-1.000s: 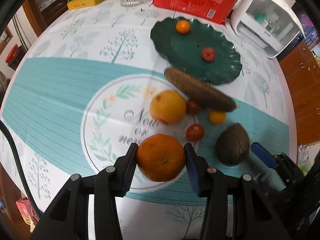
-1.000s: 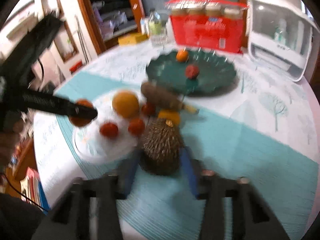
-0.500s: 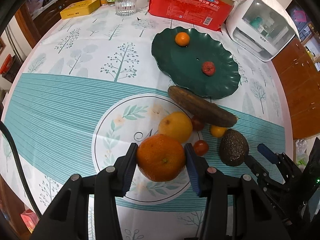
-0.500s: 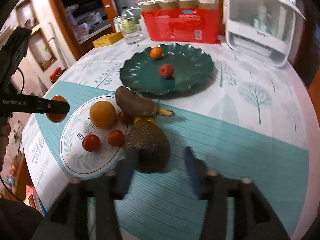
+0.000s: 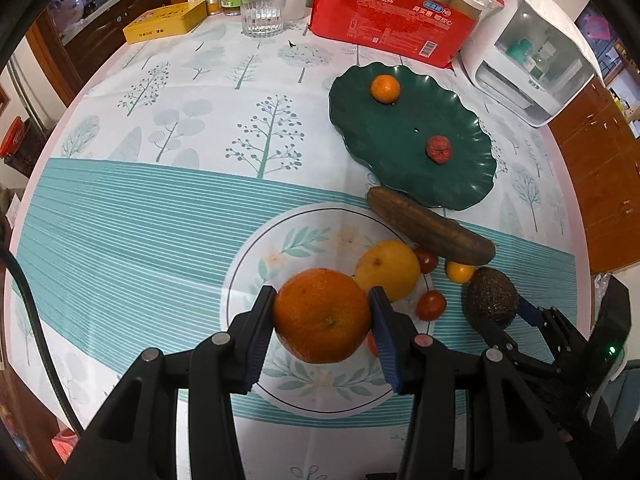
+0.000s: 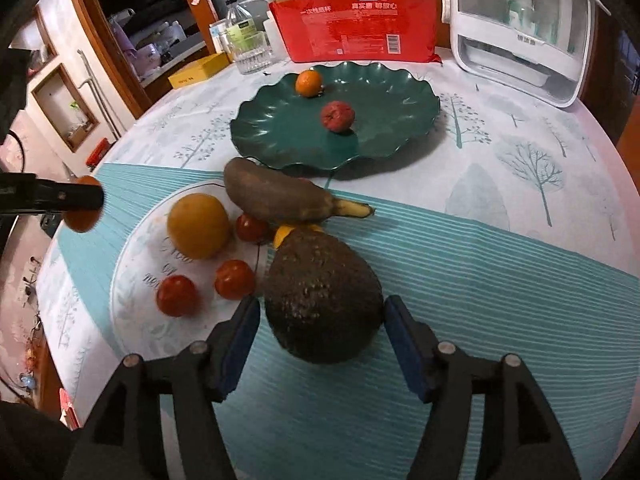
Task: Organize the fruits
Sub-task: 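Lift and carry the avocado and orange toward the green plate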
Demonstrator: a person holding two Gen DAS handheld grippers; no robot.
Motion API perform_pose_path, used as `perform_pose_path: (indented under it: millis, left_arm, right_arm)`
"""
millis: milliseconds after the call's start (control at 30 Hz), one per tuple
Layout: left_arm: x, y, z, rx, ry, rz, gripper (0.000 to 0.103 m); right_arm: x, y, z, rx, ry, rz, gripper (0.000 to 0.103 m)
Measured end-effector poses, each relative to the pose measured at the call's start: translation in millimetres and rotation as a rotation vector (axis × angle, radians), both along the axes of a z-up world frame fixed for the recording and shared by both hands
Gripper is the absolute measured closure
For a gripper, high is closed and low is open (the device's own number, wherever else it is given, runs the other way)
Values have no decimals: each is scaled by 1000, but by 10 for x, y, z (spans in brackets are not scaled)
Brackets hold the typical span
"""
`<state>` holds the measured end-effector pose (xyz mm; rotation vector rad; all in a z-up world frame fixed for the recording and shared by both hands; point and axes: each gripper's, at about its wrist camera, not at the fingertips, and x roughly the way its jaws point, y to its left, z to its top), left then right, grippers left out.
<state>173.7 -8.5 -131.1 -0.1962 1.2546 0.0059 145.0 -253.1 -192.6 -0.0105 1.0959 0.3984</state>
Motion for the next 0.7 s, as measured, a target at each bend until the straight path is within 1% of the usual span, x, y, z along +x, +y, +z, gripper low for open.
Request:
perform_pose_path:
  millis: [100,400,533,633,700]
  left_arm:
    - [22,40,14,4,-3,-13,58]
    - [142,101,24,3,-7,-47,58]
    - [217,83,7,-3,-4,-65,58]
    - [284,51,11,-5,-7,-86,58]
    - [338,28,20,-7,-13,-98,58]
  right_arm:
    - [52,15,-77,-2,26,-22,38]
    - [53,31,-115,-12,33,-85,41]
    - [63,-2,-101,-7,64,-111,41]
    - [30,-60,-27,-2,39,-128,41]
    - [39,-107,30,-1,46,-137,41]
